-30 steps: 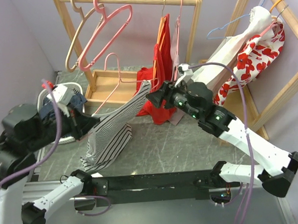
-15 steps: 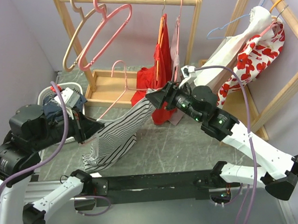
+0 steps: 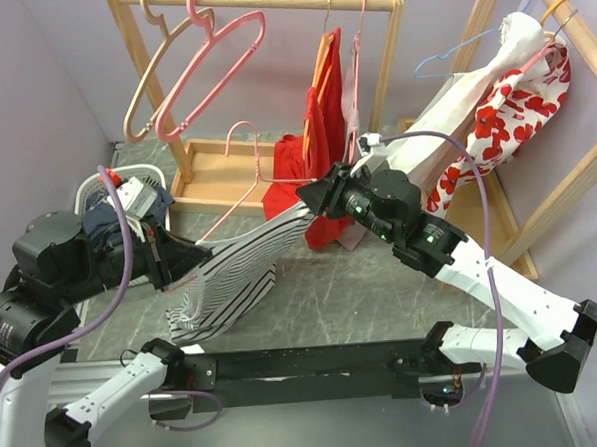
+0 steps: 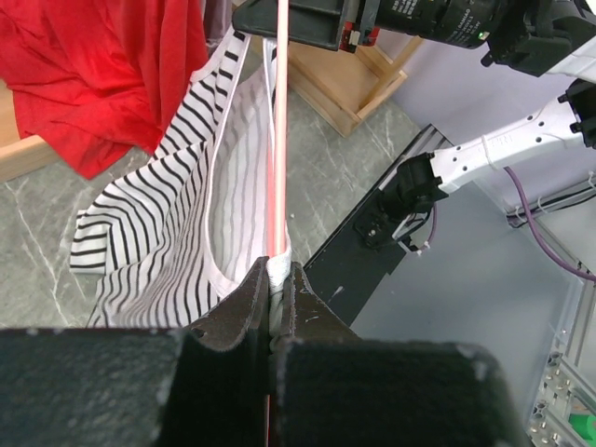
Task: Remove the tank top from the hanger
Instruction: Pick up the hanger from the clothesline, then remove the tank top from the hanger.
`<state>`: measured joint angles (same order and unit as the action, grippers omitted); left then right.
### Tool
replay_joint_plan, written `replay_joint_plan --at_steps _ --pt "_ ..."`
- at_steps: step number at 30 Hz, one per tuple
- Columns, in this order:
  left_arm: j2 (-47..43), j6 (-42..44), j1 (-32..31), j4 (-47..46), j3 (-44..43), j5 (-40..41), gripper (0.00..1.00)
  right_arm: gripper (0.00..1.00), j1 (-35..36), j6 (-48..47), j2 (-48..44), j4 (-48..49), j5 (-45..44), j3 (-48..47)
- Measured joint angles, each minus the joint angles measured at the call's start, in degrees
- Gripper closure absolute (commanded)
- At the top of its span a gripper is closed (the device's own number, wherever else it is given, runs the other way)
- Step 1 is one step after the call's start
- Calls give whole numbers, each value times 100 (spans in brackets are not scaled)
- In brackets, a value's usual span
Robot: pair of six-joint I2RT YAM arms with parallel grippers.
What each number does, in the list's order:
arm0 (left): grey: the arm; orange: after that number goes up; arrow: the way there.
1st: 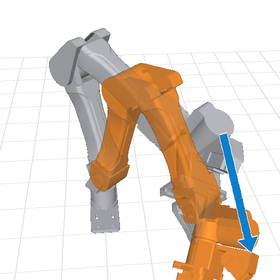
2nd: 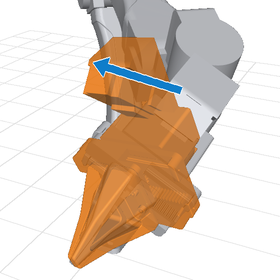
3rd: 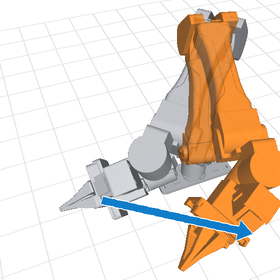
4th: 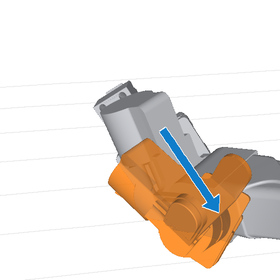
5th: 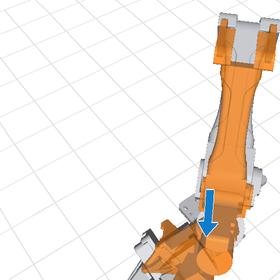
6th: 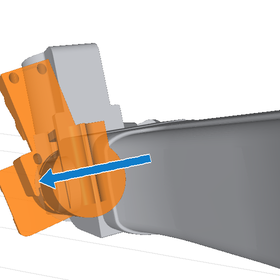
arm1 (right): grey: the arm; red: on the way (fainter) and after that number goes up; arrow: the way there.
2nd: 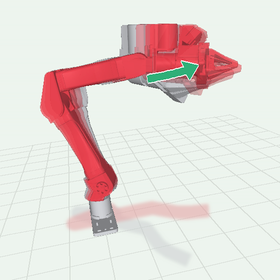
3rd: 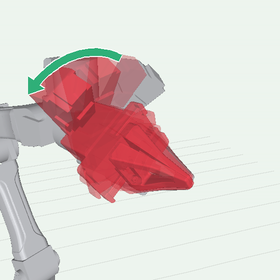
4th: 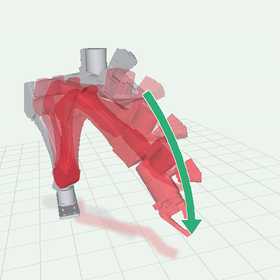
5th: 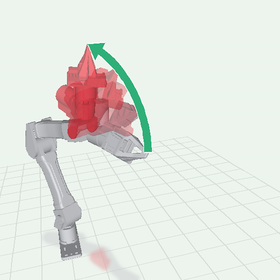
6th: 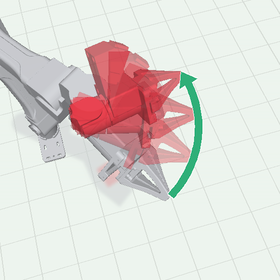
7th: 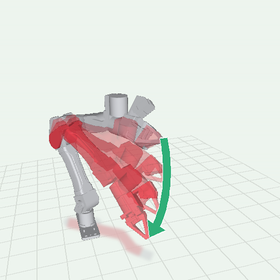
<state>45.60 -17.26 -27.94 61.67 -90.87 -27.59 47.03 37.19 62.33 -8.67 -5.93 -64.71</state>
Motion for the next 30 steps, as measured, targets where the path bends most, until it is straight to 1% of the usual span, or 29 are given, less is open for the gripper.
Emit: replay_joint_plan --at_steps 1,2,4,8,12,19,20,21,22,23,24,25,30 --pt "0 0 0 -4 0 7 99 57 15 -9 -7 0 -28 0" --pt "0 0 0 -11 0 24 99 53 26 0 -17 0 -70 0" --pt "4 0 0 -13 0 90 99 40 37 0 -50 -2 -129 0" --pt "42 0 0 7 0 227 99 39 37 -17 -146 -20 -229 0" --pt "103 -2 0 -7 15 328 99 48 37 -24 -240 -57 -275 0" --pt "140 0 0 -15 24 352 99 46 37 -22 -243 -140 -321 0" --pt "140 0 0 -15 24 352 99 52 37 -22 -232 -136 -304 0" --pt "140 0 0 -17 24 352 99 66 37 -22 -216 -129 -291 0" --pt "140 0 0 -17 24 352 99 76 37 -35 -201 -122 -271 0" --pt "140 0 0 -17 24 356 99 83 37 -48 -181 -120 -251 0" --pt "138 0 0 -17 24 367 99 93 37 -48 -164 -120 -238 0" --pt "138 -2 0 -17 24 393 99 99 37 -42 -146 -125 -236 0" --pt "127 -48 -9 -15 85 817 99 100 37 -15 -144 -219 -404 0"
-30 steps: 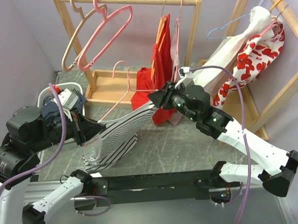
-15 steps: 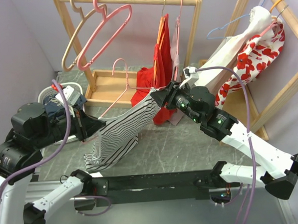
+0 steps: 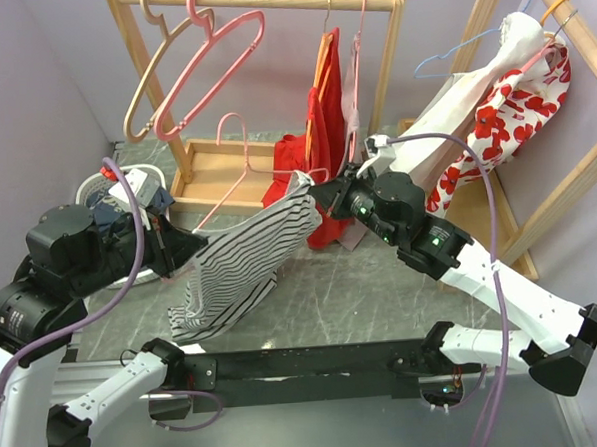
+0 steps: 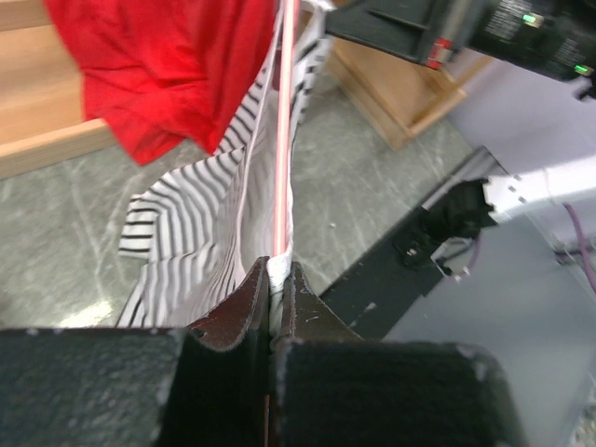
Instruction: Remove the tank top from the hanger
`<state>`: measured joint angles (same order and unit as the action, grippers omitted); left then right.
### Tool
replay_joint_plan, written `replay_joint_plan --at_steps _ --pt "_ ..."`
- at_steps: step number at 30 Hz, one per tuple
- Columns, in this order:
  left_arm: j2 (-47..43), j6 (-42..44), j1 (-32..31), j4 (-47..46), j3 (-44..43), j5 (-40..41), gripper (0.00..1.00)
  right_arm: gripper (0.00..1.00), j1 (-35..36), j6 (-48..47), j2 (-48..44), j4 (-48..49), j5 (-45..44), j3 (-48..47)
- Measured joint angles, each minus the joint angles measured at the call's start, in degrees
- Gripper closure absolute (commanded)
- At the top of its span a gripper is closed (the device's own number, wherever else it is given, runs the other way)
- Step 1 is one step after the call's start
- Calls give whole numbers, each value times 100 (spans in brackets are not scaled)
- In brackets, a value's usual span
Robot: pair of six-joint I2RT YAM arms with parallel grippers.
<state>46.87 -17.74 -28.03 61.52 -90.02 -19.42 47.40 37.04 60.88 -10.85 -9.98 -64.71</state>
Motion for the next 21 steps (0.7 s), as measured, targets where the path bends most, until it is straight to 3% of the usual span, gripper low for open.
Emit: replay_joint_plan --at_steps 9,21 --pt "-74 4 -17 44 66 546 99 100 -44 105 -522 -501 -861 66" --pt "-586 199 -15 70 72 -796 99 100 -391 61 -313 -544 -710 63"
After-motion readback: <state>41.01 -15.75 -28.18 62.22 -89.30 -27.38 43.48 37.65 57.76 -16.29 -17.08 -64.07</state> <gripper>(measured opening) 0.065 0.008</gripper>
